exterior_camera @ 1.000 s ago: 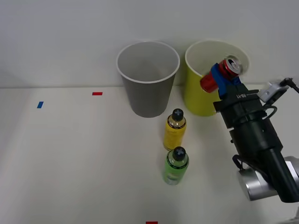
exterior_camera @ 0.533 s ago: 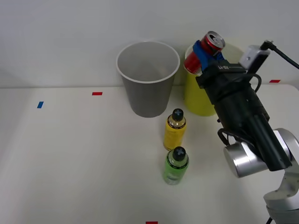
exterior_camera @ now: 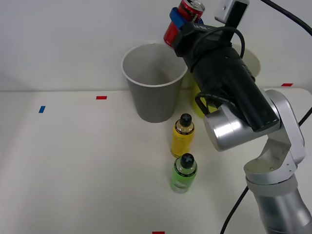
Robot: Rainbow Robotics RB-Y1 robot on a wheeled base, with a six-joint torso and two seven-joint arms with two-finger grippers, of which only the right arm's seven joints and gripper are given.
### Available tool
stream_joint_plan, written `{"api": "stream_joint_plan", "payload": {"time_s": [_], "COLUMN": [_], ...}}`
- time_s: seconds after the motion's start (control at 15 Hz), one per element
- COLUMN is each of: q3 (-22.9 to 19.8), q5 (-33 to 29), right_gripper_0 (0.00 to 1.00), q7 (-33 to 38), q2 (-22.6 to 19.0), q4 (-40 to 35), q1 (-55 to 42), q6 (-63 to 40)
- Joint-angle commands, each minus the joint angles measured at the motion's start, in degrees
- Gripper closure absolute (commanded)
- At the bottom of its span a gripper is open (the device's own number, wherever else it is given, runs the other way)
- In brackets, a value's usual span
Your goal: Put cans in the gray bin, plastic bottles in the light green bin
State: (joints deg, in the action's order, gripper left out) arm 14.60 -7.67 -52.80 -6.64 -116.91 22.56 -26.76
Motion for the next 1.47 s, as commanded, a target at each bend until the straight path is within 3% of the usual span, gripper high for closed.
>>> {"api": "stream_joint_plan", "payload": {"time_s": [0.07, 0.47, 1.0, 1.47], "q3": [0.6, 1.5, 1.2, 1.2], "q5": [-0.3, -0.4, -7.6, -8.2], "right_gripper_0": [1.00, 1.00, 1.00, 1.00], "q7": [-0.7, -1.5, -0.8, -1.2], "q2": [0.5, 1.9, 5.1, 5.5], "q4": [0.0, 1.9, 20.1, 20.5], "q1": [3.5, 9.2, 14.8, 14.4], "q6": [-5.8, -15.7, -2.7, -2.1]}}
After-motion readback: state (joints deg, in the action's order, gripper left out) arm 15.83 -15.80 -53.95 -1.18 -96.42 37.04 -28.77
